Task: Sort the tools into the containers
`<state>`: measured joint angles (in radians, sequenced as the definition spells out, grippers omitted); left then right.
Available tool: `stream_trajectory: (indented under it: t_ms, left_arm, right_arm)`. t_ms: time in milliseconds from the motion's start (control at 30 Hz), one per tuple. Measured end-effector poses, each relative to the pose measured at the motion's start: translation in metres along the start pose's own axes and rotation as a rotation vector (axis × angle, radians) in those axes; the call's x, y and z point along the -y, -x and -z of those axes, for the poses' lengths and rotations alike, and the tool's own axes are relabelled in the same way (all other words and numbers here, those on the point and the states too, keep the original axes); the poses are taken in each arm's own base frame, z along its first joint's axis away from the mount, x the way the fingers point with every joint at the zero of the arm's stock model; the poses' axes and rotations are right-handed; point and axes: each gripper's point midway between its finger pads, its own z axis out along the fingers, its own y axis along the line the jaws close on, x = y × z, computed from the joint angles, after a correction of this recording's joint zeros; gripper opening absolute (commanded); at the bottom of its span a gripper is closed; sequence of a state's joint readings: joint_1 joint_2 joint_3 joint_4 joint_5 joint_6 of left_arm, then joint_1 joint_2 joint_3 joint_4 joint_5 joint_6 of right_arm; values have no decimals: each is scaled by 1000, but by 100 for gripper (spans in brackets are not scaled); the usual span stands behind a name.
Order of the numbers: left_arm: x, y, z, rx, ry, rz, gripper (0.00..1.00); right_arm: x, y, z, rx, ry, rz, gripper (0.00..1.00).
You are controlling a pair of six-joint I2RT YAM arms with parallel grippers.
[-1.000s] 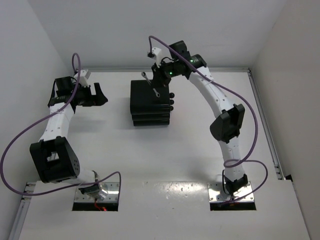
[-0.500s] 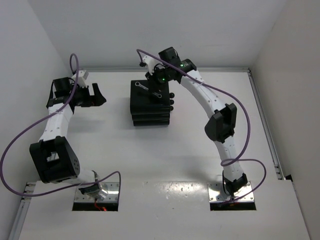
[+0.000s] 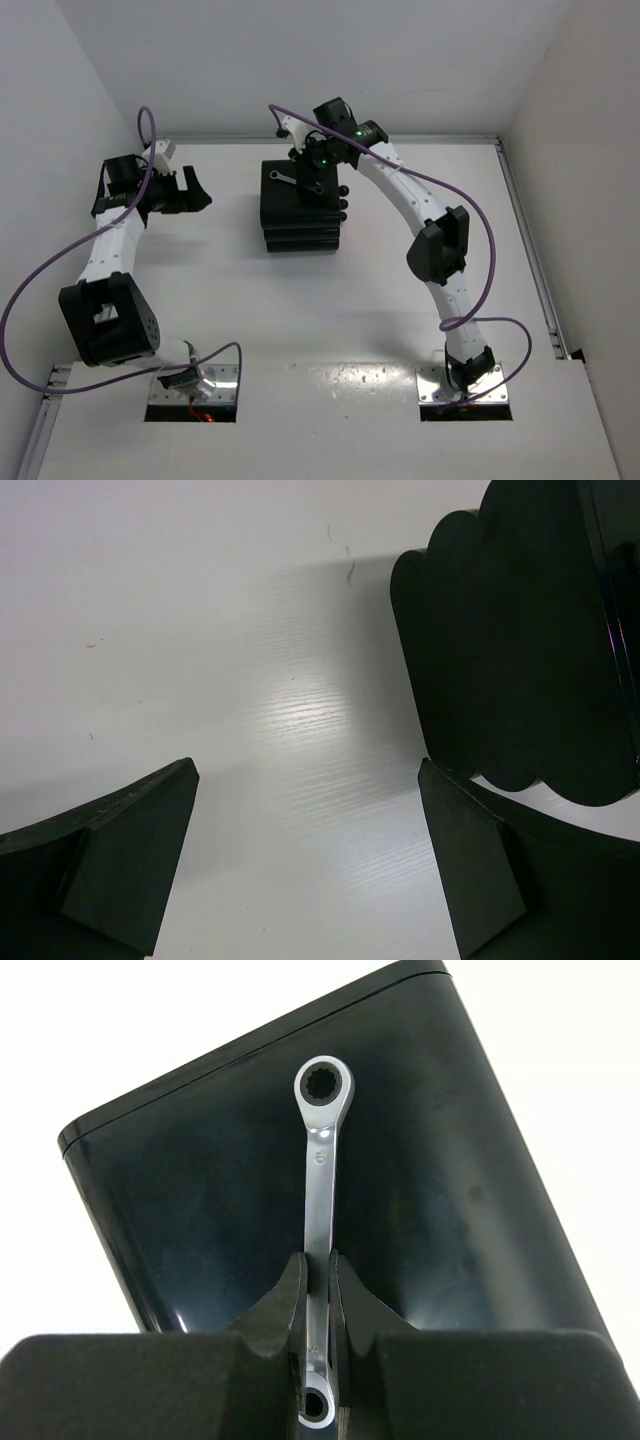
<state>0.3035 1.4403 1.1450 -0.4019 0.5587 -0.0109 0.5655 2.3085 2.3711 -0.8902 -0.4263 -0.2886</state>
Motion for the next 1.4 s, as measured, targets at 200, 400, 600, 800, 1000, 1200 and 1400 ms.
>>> stream_trajectory:
  t_ms: [200, 400, 600, 800, 1000, 1200, 1400]
  left_arm:
    - [0, 0, 0, -1, -2, 1, 99]
    - [0, -1, -1, -4, -3, 3, 99]
    - [0, -1, -1, -3, -6, 1, 99]
    - [-2, 3, 3, 10, 20, -14, 99]
    - [-5, 28, 34, 106, 132, -83, 99]
    - [-6, 20, 55, 147, 202, -136, 99]
    - [-25, -42, 53, 54, 283, -146, 99]
  right_arm:
    - [1, -2, -1, -5, -3, 3, 38]
    - [5, 0, -3, 8, -13, 25, 57]
    - [2, 2, -1, 18, -11, 22, 62]
    - [-4, 29, 42, 89, -55, 5, 64]
    - [2, 67, 157, 268, -231, 23, 64]
    - [32, -37, 235, 254, -453, -136, 64]
    - [30, -208, 218, 53, -499, -418, 64]
